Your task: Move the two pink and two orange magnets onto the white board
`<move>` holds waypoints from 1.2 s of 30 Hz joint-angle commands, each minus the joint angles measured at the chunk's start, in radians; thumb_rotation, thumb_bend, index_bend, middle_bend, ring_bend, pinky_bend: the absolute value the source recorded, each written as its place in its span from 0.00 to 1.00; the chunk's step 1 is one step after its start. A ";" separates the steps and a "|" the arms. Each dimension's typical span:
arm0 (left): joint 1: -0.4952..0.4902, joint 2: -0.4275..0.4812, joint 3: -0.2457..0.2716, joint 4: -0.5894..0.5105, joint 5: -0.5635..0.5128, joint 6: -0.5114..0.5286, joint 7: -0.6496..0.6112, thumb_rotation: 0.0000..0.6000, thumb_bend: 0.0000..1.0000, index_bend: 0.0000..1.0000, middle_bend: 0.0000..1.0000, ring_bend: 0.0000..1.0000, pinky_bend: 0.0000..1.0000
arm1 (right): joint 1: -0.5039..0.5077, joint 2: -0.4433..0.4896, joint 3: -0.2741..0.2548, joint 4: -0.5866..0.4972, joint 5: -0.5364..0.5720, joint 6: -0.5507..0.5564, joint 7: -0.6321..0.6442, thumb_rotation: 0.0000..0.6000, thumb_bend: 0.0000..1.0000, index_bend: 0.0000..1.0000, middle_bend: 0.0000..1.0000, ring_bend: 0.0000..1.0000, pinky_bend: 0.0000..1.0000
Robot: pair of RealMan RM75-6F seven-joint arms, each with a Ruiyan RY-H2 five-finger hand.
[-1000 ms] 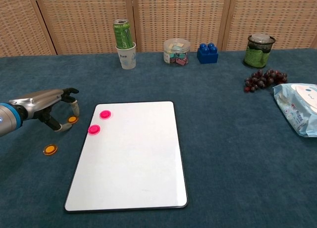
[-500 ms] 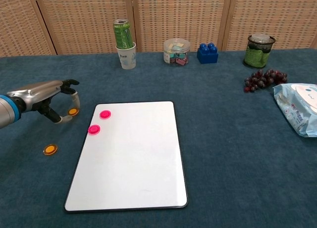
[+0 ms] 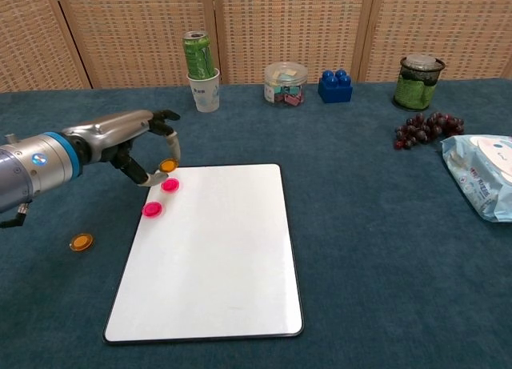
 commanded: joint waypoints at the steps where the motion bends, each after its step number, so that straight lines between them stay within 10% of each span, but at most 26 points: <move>1: -0.006 -0.019 0.024 -0.048 -0.008 0.022 0.051 1.00 0.38 0.54 0.00 0.00 0.00 | 0.001 0.002 -0.001 0.002 -0.002 -0.002 0.006 1.00 0.05 0.00 0.00 0.00 0.00; 10: 0.011 -0.015 0.076 -0.107 0.006 0.050 0.091 1.00 0.38 0.54 0.00 0.00 0.00 | 0.001 0.003 -0.003 0.003 -0.006 -0.002 0.008 1.00 0.05 0.00 0.00 0.00 0.00; 36: -0.109 -0.161 -0.004 0.099 -0.123 -0.028 0.147 1.00 0.37 0.50 0.00 0.00 0.00 | 0.004 0.008 -0.004 0.001 0.001 -0.013 0.021 1.00 0.05 0.00 0.00 0.00 0.00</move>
